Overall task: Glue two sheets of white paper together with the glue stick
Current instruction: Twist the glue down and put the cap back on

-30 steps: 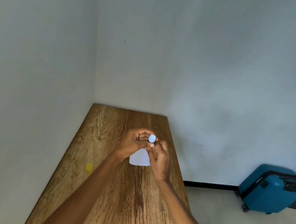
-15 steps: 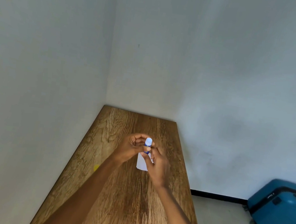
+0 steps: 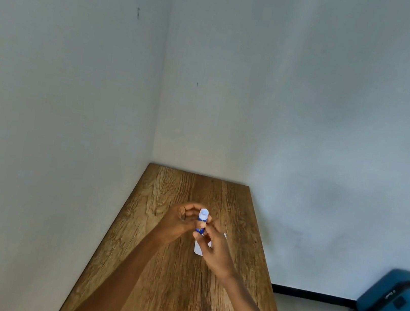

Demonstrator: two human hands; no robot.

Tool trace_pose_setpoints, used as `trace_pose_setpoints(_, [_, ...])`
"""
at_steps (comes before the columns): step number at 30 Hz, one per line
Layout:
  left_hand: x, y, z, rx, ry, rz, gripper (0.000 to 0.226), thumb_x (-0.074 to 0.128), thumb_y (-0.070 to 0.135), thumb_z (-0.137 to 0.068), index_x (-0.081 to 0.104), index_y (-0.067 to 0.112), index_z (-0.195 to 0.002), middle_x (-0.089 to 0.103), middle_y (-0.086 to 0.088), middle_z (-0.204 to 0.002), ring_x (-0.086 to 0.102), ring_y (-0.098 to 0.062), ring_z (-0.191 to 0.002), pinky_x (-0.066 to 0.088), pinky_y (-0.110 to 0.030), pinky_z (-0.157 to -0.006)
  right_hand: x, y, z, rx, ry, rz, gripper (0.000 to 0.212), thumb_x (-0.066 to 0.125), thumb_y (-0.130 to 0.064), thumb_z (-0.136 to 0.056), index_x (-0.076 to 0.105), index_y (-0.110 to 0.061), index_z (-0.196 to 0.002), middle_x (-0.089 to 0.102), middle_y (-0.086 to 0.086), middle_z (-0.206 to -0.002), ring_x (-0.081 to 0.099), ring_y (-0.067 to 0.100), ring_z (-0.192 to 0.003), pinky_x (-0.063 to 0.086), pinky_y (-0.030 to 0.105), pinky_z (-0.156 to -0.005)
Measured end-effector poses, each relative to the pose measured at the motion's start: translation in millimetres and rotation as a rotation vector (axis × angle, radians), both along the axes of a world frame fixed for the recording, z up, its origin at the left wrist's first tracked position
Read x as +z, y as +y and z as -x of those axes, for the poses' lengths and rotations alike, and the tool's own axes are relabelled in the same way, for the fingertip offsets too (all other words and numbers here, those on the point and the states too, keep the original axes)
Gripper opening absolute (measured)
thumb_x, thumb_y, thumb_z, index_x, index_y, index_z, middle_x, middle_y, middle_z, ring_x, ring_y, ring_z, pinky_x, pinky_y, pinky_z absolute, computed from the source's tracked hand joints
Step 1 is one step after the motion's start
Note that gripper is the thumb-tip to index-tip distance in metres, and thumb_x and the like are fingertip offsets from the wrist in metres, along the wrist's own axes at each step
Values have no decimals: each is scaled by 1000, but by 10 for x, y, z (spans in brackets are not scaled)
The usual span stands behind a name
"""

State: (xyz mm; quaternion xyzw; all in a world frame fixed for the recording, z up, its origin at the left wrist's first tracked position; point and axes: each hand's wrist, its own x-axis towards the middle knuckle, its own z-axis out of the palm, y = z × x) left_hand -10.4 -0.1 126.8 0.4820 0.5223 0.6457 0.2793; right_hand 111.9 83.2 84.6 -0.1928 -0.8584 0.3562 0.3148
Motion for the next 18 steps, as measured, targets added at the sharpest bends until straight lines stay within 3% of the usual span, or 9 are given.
trace_pose_setpoints(3, [-34,19,-86,91,-37,-29,31,64,-15,-75,65,10,-94,75,7,-81,70,-8,-79,55,-18,-69,-23,-9,34,-256,-12,-204,20,60,-32,-87,63,-13,-91,59,1,-84,51,10,-67,37,19,-62])
trace_pose_setpoints(7, [-49,105,-231,169,-64,-47,33,66,-13,-74,66,15,-92,74,6,-81,69,-6,-80,54,-16,-70,-12,-152,168,-514,122,-69,14,66,-19,-81,57,-9,-87,63,0,-74,56,16,-65,45,32,-61])
trace_pose_setpoints(11, [-38,119,-201,165,-84,-35,35,66,-12,-74,65,17,-93,72,5,-85,69,-4,-80,54,-14,-71,-22,-61,179,-336,95,63,9,63,-13,-84,55,-8,-85,51,-4,-68,45,6,-57,34,17,-51])
trace_pose_setpoints(14, [-26,108,-120,133,-75,-25,31,63,-15,-75,63,8,-95,74,9,-77,69,-2,-78,54,-15,-71,7,14,125,-126,47,-7,12,57,-13,-90,60,-6,-99,55,13,-87,50,11,-66,37,10,-56])
trace_pose_setpoints(16, [-18,114,-96,128,-79,-26,29,62,-16,-76,61,2,-98,74,11,-76,68,-1,-76,54,-15,-70,27,20,110,-107,48,-12,14,55,-16,-91,61,-7,-100,54,10,-88,50,6,-69,39,9,-60])
trace_pose_setpoints(18, [-12,132,-103,128,-66,-27,29,63,-14,-76,62,5,-97,74,13,-77,68,-2,-77,54,-15,-71,16,26,119,-196,68,-13,5,60,-17,-87,61,-12,-85,51,2,-78,45,3,-62,35,12,-55])
